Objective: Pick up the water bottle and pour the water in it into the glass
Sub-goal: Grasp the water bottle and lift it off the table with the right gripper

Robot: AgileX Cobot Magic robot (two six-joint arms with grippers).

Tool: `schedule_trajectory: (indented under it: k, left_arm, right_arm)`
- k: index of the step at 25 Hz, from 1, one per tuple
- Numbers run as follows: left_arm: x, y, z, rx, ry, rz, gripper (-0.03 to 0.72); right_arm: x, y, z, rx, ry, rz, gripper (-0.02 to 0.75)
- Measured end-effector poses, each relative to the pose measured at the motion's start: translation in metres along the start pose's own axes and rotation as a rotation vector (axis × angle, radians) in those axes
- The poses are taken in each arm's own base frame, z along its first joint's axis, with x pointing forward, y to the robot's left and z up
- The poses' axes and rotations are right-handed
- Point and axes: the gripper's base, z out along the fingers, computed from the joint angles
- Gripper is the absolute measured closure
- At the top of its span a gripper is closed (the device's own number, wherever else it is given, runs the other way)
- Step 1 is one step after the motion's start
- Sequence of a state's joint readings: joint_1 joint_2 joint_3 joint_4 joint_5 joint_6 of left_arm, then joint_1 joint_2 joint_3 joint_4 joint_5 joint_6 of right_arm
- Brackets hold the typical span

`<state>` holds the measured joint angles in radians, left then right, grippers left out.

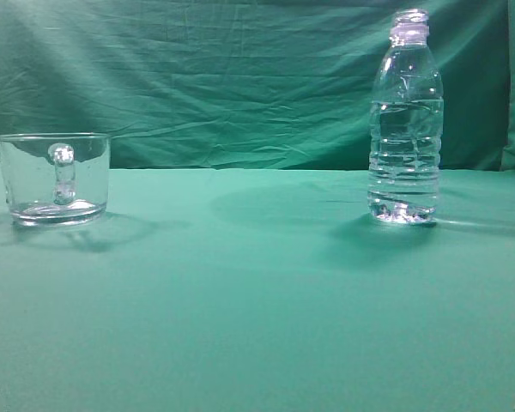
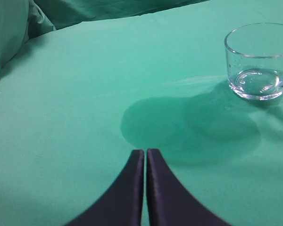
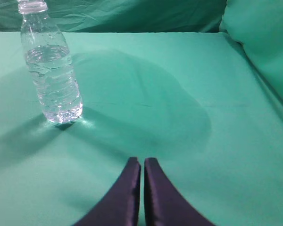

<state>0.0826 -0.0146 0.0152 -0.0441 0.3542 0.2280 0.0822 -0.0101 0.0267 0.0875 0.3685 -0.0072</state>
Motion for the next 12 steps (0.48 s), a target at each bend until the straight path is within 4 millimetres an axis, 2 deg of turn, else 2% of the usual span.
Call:
schedule_trajectory:
  k: [12]
  left_arm:
    - [0.0000, 0.0000, 0.0000, 0.000, 0.000, 0.000, 0.688]
  right_arm:
    - [0.0000, 0.0000, 0.0000, 0.000, 0.000, 0.000, 0.738]
